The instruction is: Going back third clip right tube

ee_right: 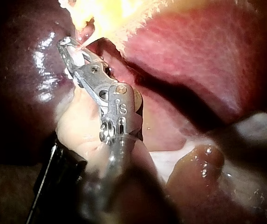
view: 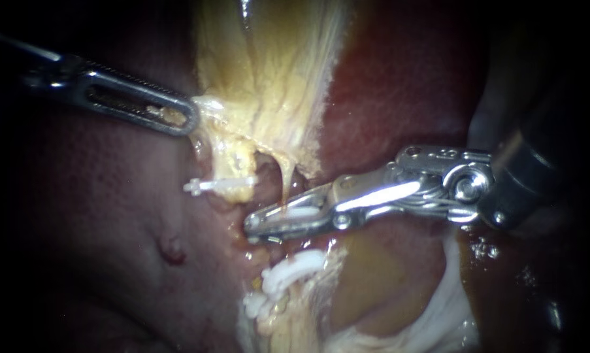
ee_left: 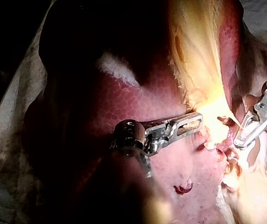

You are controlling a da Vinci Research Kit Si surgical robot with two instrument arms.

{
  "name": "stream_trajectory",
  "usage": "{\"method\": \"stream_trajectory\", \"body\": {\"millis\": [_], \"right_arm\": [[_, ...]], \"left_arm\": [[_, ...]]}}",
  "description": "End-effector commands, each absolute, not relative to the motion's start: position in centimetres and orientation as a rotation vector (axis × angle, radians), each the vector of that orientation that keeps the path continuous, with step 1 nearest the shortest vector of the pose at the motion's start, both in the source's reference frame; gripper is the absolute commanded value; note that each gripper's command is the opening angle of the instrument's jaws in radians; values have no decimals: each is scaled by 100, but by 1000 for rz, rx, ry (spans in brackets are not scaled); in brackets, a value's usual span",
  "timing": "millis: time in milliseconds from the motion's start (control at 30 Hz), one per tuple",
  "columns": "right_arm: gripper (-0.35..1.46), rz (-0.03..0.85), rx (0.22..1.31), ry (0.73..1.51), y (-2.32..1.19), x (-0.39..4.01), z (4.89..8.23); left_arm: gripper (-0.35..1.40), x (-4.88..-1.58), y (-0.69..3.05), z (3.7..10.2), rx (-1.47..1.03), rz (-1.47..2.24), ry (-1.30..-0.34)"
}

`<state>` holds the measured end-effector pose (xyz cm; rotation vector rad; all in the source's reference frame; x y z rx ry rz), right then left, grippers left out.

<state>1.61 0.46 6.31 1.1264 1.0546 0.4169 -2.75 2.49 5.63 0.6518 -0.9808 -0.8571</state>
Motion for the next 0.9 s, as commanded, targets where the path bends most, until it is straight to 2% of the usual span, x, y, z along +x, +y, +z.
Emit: {"method": "stream_trajectory", "body": {"millis": [33, 267, 400, 467, 667, 767, 900], "right_arm": [[-35, 418, 1125, 1055, 46, 161, 631], [-35, 423, 1114, 1054, 43, 161, 632], [20, 429, 1104, 1055, 41, 163, 634], [41, 480, 1072, 1054, 41, 167, 635], [49, 560, 1013, 1055, 44, 173, 641], [48, 513, 937, 1096, 46, 173, 648], [49, 453, 769, 1141, 46, 171, 665]], "left_arm": [[-35, -275, 249, 563, 652, -857, -981], [-35, -274, 249, 563, 652, -857, -981], [-35, -274, 249, 563, 652, -857, -981], [-35, -274, 249, 563, 652, -857, -981], [-35, -275, 249, 563, 651, -857, -981], [-35, -275, 249, 563, 651, -857, -981], [-35, -275, 249, 564, 651, -857, -981]]}}
